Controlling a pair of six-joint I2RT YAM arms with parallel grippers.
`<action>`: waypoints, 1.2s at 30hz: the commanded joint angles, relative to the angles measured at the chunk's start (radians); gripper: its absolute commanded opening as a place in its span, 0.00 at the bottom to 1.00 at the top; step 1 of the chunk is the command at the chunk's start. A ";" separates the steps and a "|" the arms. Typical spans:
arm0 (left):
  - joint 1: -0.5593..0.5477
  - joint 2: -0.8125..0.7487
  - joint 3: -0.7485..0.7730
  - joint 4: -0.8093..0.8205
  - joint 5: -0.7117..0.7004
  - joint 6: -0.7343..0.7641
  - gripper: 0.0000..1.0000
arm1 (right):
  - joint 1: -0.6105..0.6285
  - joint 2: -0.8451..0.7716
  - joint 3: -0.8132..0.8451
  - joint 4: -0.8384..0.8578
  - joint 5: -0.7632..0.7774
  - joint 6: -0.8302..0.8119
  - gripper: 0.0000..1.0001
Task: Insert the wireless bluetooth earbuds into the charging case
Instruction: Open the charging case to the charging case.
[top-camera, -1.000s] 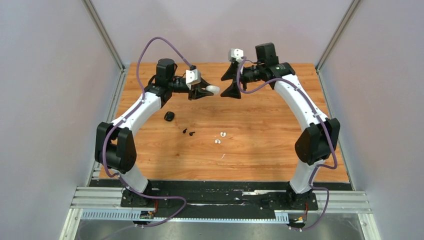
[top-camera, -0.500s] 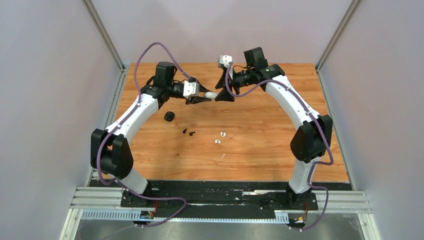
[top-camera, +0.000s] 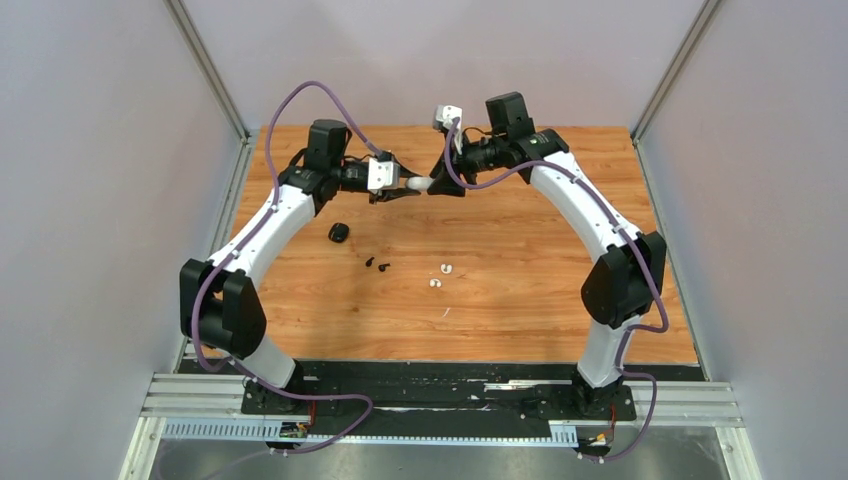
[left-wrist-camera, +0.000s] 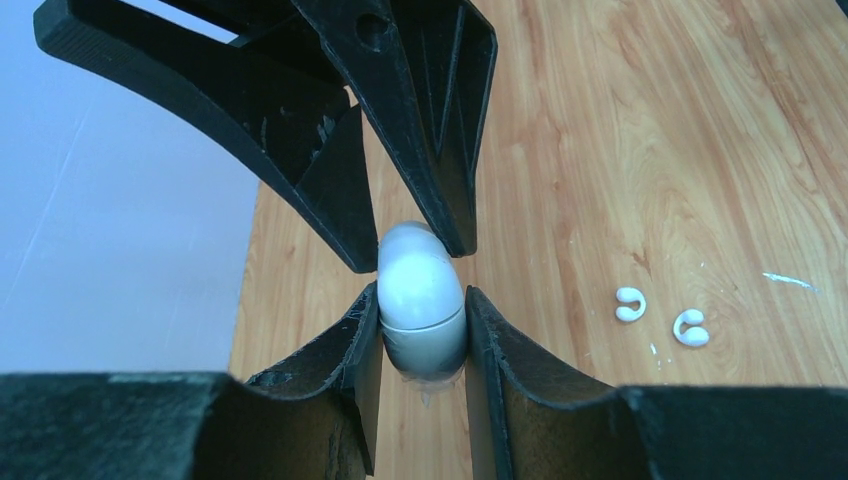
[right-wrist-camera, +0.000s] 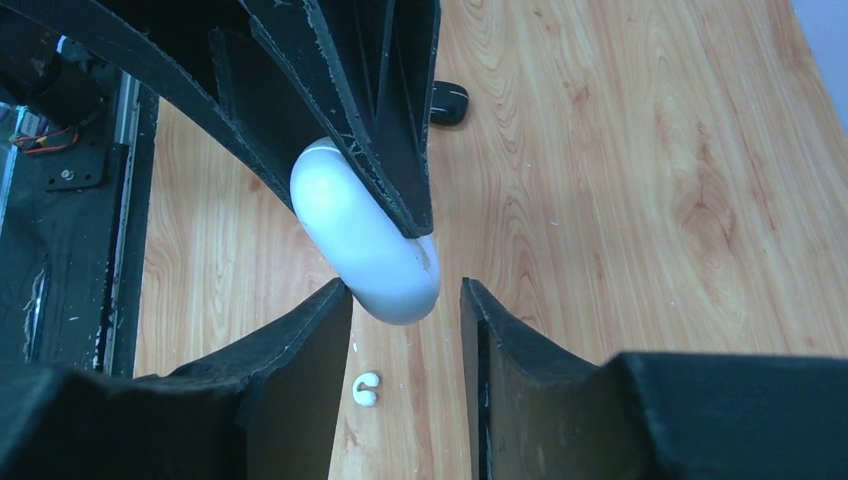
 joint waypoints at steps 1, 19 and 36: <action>-0.024 -0.016 0.025 -0.078 0.088 -0.059 0.00 | -0.014 -0.070 0.002 0.204 0.076 0.029 0.42; -0.020 0.081 0.106 -0.102 0.095 -0.272 0.00 | -0.020 -0.173 -0.174 0.438 0.156 0.105 0.35; 0.001 0.130 0.126 -0.026 0.127 -0.427 0.00 | -0.020 -0.197 -0.251 0.547 0.177 0.129 0.32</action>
